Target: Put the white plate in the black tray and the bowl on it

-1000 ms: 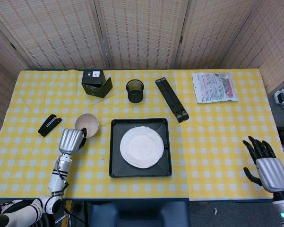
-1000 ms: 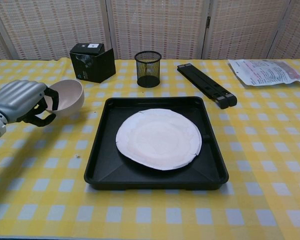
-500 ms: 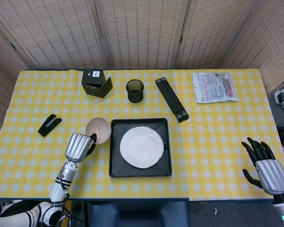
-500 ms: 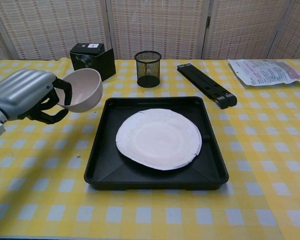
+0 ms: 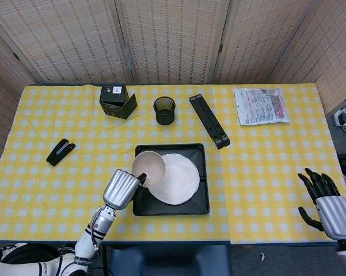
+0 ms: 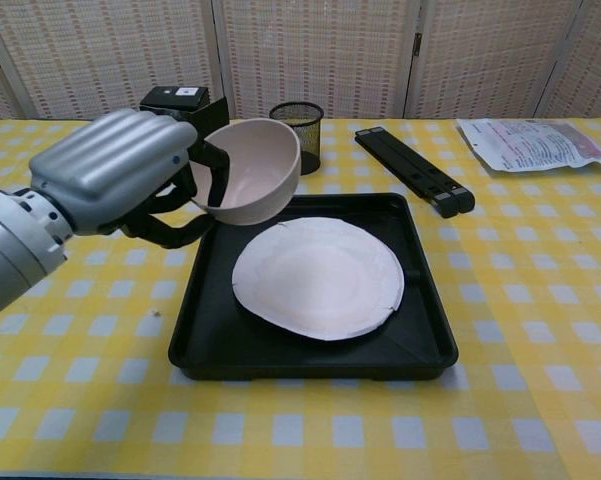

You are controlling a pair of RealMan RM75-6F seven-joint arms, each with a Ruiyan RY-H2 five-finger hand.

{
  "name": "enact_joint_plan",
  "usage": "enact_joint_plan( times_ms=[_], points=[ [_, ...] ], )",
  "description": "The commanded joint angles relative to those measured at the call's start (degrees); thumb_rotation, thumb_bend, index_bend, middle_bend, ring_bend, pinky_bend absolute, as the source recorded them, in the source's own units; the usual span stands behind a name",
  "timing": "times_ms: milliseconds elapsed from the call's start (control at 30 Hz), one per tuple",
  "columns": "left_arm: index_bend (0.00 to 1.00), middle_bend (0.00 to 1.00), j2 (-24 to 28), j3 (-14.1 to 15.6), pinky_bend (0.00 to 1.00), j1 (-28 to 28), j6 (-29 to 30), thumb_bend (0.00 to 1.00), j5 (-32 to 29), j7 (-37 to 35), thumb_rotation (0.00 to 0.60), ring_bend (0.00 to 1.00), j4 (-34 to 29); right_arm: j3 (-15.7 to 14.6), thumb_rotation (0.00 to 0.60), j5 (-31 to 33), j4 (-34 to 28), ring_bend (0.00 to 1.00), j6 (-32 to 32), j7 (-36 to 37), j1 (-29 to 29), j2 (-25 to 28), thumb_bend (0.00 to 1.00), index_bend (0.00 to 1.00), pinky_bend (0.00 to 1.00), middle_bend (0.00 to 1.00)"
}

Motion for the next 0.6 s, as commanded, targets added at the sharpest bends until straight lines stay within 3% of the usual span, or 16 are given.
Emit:
enact_joint_plan(
  times_ms=[33,233,600],
  points=[
    [0.67,1.00,-2.01,-0.40,1.00,-1.39,-1.69,0.51,-0.75,1.72,0.600,1.00,-0.39,-0.11,0.600,-0.11,0.33,0.00,1.09,1.08,-0.72,0.57,0.40,0.00,0.00,0.00],
    [0.67,1.00,-5.26,-1.05,1.00,-3.26,-3.43,0.51,-1.62,4.50,0.600,1.00,1.81,-0.48,0.600,-0.57,1.12,0.00,2.71,2.92,-1.85,1.32,0.41,0.00,0.00,0.00],
    [0.67,1.00,-10.16,-2.62,1.00,-6.78,-8.01,0.51,-5.08,3.40,0.600,1.00,9.46,0.34,0.600,0.70,2.82,0.00,6.69,7.04,-4.31,2.42,0.41,0.00,0.00,0.00]
  ],
)
